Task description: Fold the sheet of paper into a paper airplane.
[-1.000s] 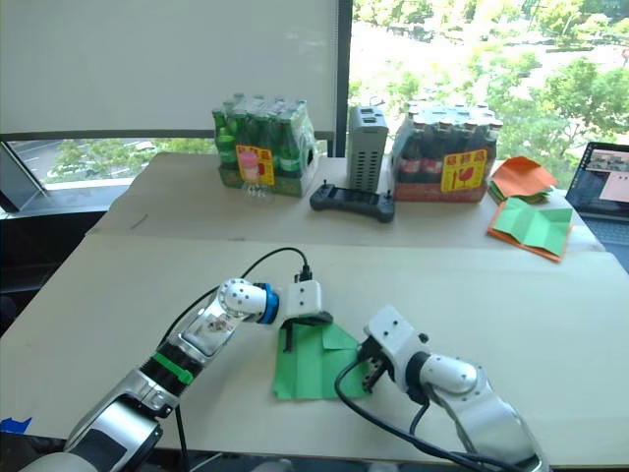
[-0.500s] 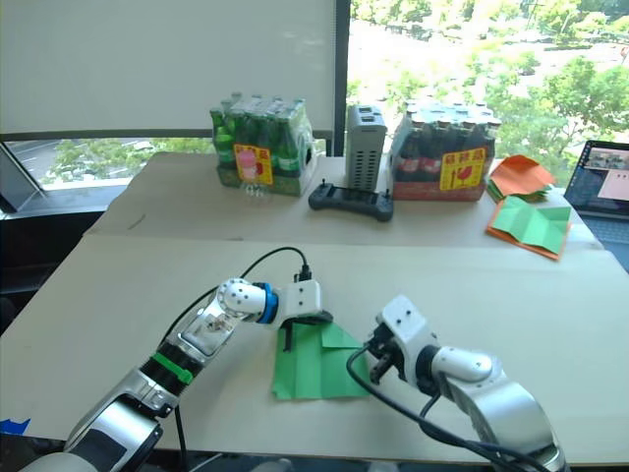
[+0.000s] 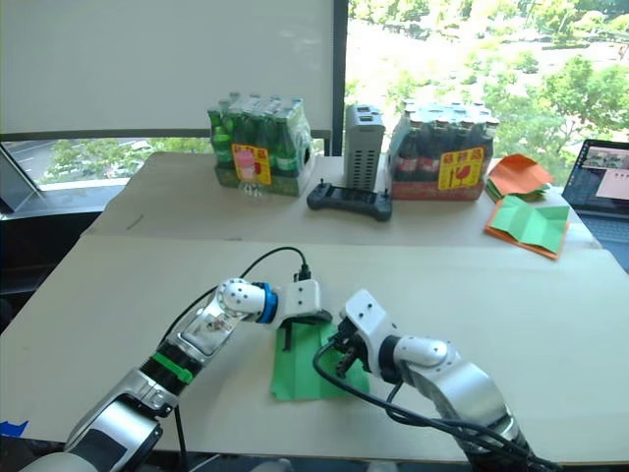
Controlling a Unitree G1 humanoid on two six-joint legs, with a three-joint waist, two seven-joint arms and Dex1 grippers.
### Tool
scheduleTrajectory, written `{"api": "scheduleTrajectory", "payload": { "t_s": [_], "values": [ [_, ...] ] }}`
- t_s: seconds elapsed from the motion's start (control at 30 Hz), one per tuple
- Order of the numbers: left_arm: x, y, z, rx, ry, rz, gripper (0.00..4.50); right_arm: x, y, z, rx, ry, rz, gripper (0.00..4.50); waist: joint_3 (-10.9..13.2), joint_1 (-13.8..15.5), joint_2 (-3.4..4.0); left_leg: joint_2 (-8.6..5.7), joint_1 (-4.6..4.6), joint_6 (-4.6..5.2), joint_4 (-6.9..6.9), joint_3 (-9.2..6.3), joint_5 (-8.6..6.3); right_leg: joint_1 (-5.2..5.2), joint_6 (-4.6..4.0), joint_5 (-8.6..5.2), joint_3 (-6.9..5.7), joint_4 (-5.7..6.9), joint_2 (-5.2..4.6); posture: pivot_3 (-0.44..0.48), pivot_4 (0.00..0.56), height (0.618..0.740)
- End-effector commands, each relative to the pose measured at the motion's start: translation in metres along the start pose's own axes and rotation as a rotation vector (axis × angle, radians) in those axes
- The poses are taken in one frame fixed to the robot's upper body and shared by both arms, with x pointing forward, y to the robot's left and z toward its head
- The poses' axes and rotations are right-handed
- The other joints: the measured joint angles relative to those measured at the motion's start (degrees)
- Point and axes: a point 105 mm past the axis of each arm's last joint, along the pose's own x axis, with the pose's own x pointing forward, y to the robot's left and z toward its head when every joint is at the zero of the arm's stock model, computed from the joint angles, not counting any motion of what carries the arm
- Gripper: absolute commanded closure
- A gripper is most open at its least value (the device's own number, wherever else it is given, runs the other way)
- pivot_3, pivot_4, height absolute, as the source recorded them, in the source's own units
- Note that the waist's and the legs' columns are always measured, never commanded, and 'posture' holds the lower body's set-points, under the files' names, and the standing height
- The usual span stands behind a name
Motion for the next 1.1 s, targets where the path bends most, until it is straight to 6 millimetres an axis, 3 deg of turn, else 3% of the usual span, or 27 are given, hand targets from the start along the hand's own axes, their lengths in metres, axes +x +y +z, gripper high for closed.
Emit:
{"api": "scheduleTrajectory", "payload": {
  "t_s": [0.03, 0.2, 0.33, 0.5, 0.63, 1.1],
  "values": [
    [-0.013, 0.007, -0.002, -0.022, 0.007, 0.057, 4.5, 0.006, -0.001, -0.009, -0.032, 0.043, 0.0, 4.48, 0.0, -0.3, 0.0, 0.01, 0.02, 0.0, 0.0, 0.0, 0.0, 0.01, 0.0, 0.0, 0.0, 0.01, 0.01, 0.0, 0.15, 0.675],
    [-0.044, 0.021, 0.004, -0.209, -0.086, 0.209, 4.5, 0.009, 0.001, -0.013, -0.039, 0.057, 0.016, 4.48, 0.0, -0.6, 0.0, 0.02, 0.05, -0.01, 0.0, -0.01, 0.0, 0.01, 0.0, 0.0, 0.0, 0.06, 0.03, 0.0, 0.15, 0.675],
    [-0.076, 0.019, 0.001, -0.493, -0.214, 0.309, 3.38, 0.01, 0.005, -0.012, -0.049, 0.057, 0.03, 4.5, 0.0, -1.1, 0.01, 0.02, 0.07, -0.01, -0.01, -0.03, 0.0, 0.0, 0.0, 0.0, -0.01, 0.09, 0.03, 0.0, 0.15, 0.675],
    [-0.092, 0.006, -0.015, -0.808, -0.295, 0.378, 1.69, 0.012, 0.007, -0.009, -0.047, 0.045, 0.032, 4.5, 0.0, -0.9, 0.02, 0.03, 0.15, -0.02, -0.04, -0.04, 0.01, 0.06, 0.0, 0.0, -0.01, 0.09, 0.05, 0.0, 0.15, 0.675],
    [-0.095, 0.001, -0.025, -0.986, -0.331, 0.409, 1.69, 0.011, 0.005, -0.008, -0.051, 0.042, 0.025, 4.5, 0.0, -0.8, 0.01, 0.02, 0.15, -0.04, -0.03, -0.04, 0.02, 0.07, 0.0, 0.0, 0.0, 0.08, 0.05, 0.0, 0.15, 0.675],
    [-0.082, -0.022, -0.022, -1.131, -0.34, 0.342, 1.69, 0.01, 0.005, -0.006, -0.05, 0.034, 0.012, 4.5, 0.0, -0.3, 0.01, 0.03, 0.14, -0.05, -0.03, 0.01, 0.02, 0.06, -0.02, 0.0, 0.04, 0.08, 0.05, 0.0, 0.15, 0.675]
  ]
}}
